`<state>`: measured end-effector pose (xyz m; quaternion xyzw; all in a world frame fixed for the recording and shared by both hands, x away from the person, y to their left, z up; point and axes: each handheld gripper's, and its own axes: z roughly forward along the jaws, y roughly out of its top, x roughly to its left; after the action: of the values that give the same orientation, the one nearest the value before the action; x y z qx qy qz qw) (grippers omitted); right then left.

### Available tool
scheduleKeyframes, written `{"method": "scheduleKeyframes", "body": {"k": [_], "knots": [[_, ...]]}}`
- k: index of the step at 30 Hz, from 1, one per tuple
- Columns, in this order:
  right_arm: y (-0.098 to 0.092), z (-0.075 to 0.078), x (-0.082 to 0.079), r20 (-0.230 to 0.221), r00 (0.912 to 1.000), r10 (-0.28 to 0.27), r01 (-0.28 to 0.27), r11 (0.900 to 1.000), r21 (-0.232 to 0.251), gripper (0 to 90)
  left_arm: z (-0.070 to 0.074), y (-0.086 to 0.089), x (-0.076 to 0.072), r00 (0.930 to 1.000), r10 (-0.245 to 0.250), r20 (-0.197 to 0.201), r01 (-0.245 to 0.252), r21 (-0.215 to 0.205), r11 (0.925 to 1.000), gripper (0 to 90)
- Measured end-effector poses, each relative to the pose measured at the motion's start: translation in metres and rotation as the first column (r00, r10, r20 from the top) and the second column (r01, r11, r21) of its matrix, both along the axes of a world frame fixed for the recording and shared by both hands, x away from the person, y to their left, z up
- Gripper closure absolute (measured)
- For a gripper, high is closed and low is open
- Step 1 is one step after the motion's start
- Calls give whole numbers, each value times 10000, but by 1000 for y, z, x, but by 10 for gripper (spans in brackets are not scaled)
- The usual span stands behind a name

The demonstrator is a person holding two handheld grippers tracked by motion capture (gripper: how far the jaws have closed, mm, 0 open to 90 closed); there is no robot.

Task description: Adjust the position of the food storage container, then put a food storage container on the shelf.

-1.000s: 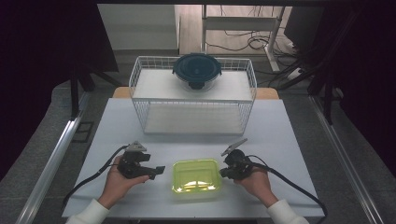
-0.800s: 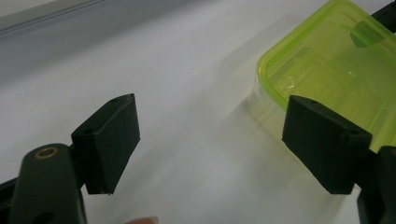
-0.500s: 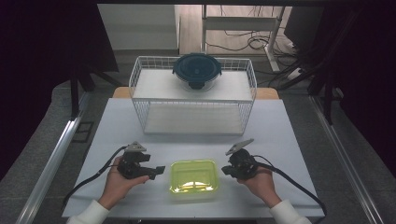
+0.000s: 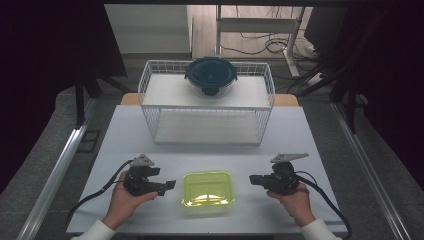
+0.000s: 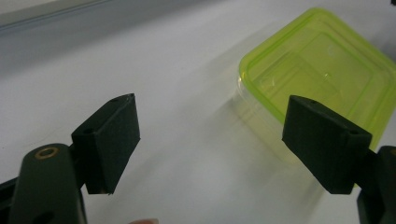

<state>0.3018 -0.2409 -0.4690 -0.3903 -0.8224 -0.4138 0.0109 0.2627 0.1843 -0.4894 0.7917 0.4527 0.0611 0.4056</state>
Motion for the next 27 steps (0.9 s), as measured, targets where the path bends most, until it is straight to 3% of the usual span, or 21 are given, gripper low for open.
{"method": "scheduleKeyframes", "body": {"k": [1, 2, 5, 10, 14, 20, 25, 27], "knots": [[-2, -3, -1, -134, 9998, -140, 142, 9998, 140, 753, 2, 1, -2, 10000, 63, 37, -62, -117, 9999, 185], [-2, -3, -1, -134, 9998, -140, 142, 9998, 140, 753, 2, 1, -2, 10000, 63, 37, -62, -117, 9999, 185], [-2, -5, -2, -504, 9977, -449, 480, 9969, 628, 532, 5, 1, -8, 10000, 86, 20, -85, -487, 9988, 184], [-3, -3, -3, -610, 9953, -757, 821, 9903, 1120, 434, 9, 1, -14, 9994, 293, 175, -280, -708, 9971, 192], [-2, -3, -2, -799, 9930, -865, 964, 9868, 1305, 325, 10, 0, -16, 9996, 269, 8, -266, -1155, 9929, 189], [2, -7, 2, -1293, 9895, -651, 856, 9834, 1599, 308, 7, -3, -16, 9995, 57, -315, -107, -1621, 9867, 188], [6, -11, 5, -1784, 9822, -584, 906, 9798, 1781, 327, 4, -7, -14, 9974, -66, -715, -94, -2212, 9752, 190], [7, -11, 6, -1905, 9800, -571, 942, 9769, 1918, 342, 2, -9, -13, 9965, -178, -812, -7, -2228, 9749, 191]]}}
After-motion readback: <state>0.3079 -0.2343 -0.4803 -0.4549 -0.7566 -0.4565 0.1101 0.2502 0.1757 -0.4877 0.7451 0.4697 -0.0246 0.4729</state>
